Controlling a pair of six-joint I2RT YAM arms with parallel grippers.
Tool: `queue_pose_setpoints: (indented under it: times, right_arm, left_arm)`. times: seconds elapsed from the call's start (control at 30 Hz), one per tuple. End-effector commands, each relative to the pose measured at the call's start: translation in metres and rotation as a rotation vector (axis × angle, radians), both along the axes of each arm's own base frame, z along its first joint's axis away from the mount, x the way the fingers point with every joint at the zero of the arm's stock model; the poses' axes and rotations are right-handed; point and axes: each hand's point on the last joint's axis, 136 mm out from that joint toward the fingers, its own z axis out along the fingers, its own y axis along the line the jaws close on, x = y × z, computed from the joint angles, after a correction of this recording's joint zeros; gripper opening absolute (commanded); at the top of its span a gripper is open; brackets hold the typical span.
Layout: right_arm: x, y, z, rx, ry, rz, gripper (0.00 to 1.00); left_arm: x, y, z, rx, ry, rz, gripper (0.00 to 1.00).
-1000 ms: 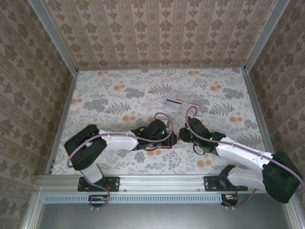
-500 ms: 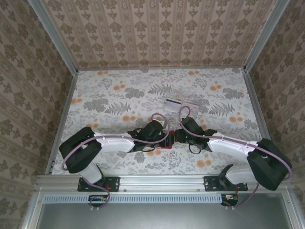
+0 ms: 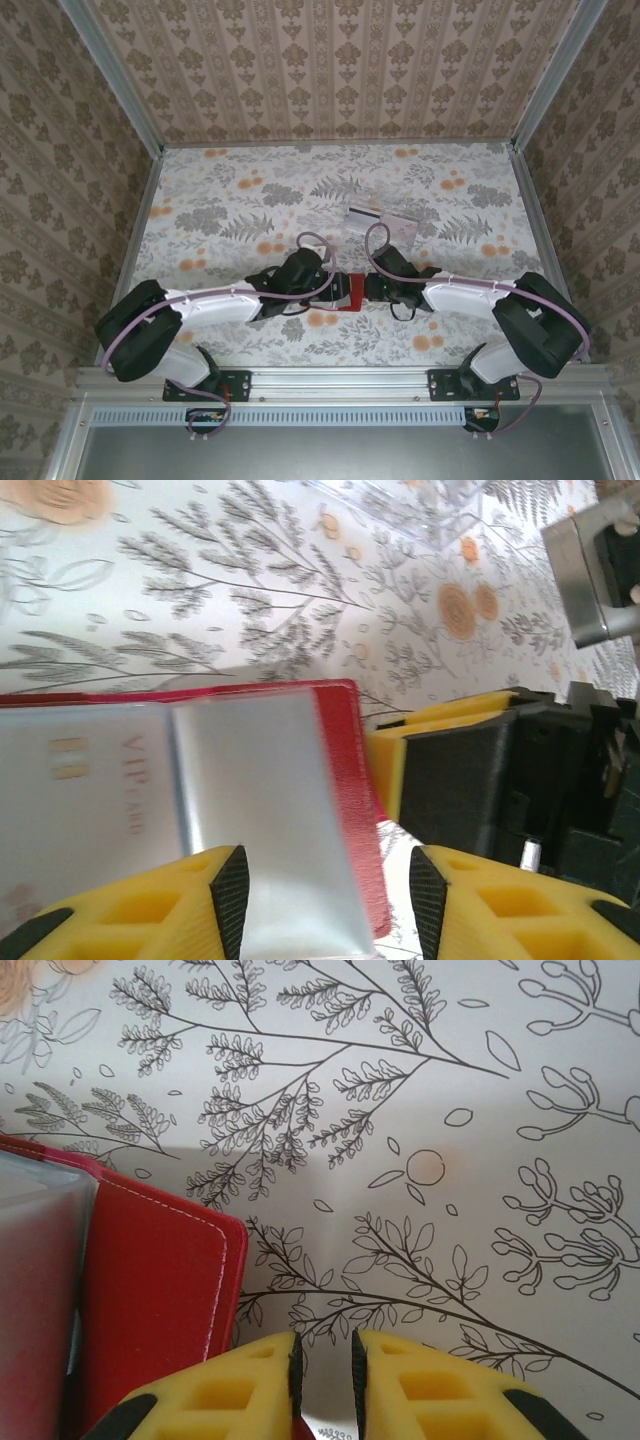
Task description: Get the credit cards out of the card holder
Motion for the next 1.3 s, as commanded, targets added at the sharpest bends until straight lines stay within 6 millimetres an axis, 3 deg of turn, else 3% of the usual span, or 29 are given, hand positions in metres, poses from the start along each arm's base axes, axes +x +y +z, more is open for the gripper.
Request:
queue_pose_setpoints:
  times: [0.0,0.17,0.37,0.57,0.67,0.83,1.0,1.13,1.27]
  right_arm:
    - [0.004,0.003,0.0,-0.009,0.0,0.012,0.24]
    - [0.006,0.005,0.0,-0.008,0.001,0.015,0.24]
    - [0.006,0.005,0.002,-0.01,0.003,0.015,0.25]
    - [0.005,-0.001,0.023,-0.013,-0.041,0.0,0.3]
    - [0.005,0.002,0.048,0.005,-0.093,0.015,0.35]
    - [0.003,0.024,0.079,0.043,-0.136,0.065,0.36]
    - [-0.001,0.064,0.098,0.095,-0.15,0.141,0.36]
    - [-0.004,0.102,0.088,0.123,-0.094,0.202,0.35]
    - [-0.003,0.115,0.071,0.142,-0.039,0.184,0.32]
  left_arm:
    - [0.003,0.025,-0.009,0.064,-0.011,0.033,0.5]
    - [0.007,0.047,-0.019,0.096,0.007,0.074,0.51]
    - [0.008,0.05,-0.027,0.105,0.022,0.077,0.5]
    - [0.009,0.053,-0.03,0.119,0.019,0.081,0.49]
    - [0.01,0.057,-0.029,0.123,0.011,0.09,0.49]
    - [0.012,0.066,-0.029,0.13,0.006,0.112,0.48]
    - [0.014,0.082,-0.026,0.13,0.002,0.156,0.48]
    - [0.013,0.092,-0.023,0.131,-0.007,0.173,0.48]
    - [0.013,0.095,-0.02,0.125,-0.014,0.174,0.47]
